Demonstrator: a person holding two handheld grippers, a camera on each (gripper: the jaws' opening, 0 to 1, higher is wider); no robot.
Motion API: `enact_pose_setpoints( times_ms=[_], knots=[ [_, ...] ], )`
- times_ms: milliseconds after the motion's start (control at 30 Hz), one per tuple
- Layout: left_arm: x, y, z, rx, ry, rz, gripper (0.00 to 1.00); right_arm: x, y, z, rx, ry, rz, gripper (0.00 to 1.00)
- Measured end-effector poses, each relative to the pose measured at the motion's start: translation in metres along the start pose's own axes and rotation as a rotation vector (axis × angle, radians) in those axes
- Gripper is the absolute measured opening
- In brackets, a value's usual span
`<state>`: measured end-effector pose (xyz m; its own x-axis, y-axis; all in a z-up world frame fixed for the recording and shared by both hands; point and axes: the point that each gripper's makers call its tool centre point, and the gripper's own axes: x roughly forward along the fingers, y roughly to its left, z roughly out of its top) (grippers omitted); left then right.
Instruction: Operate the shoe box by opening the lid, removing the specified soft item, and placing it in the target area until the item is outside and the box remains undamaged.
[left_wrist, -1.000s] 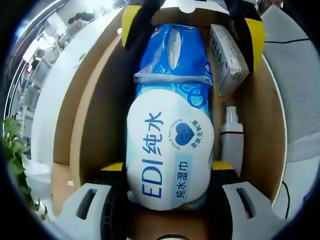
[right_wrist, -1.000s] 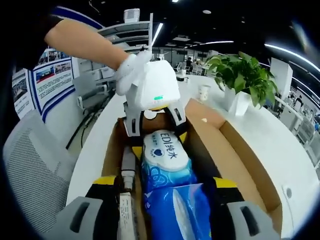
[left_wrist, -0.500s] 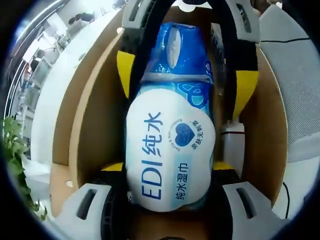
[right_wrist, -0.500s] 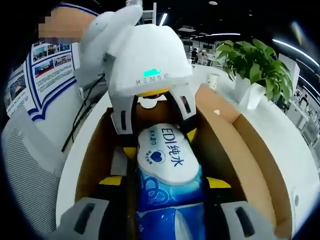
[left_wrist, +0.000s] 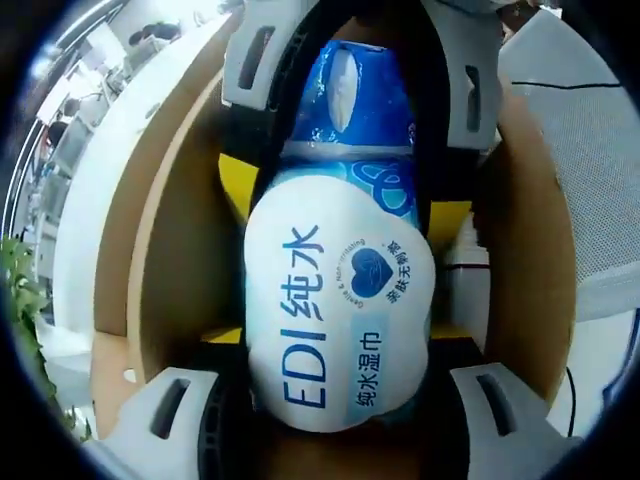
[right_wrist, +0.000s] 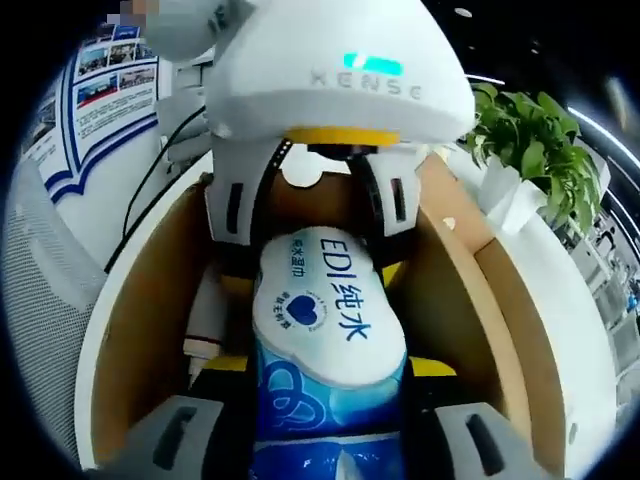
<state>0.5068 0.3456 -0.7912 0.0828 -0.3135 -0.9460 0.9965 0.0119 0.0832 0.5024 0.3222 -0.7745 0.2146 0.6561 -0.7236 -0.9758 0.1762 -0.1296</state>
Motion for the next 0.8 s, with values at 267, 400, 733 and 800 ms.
enact_pose_setpoints(
  times_ms=[267,400,733,800],
  knots=[
    [-0.0001,-0.0021,0.0012,0.001,-0.008,-0.015,0.67,0.0045,-0.0004,0.0004,0.002,-0.002,0.010,0.55],
    [-0.0011,-0.0040,0.0025,0.001,-0.009,-0.015,0.68,0.0046,0.0009,-0.0002,-0.003,0.001,0.004,0.52],
    [-0.0015,-0.0034,0.0011,0.006,0.003,-0.008,0.67,0.0040,0.0014,0.0006,-0.021,0.004,-0.011,0.46],
    [-0.0016,-0.0033,0.0006,0.008,0.021,-0.012,0.67,0.0037,0.0010,0.0012,-0.022,0.002,-0.008,0.45]
  ],
)
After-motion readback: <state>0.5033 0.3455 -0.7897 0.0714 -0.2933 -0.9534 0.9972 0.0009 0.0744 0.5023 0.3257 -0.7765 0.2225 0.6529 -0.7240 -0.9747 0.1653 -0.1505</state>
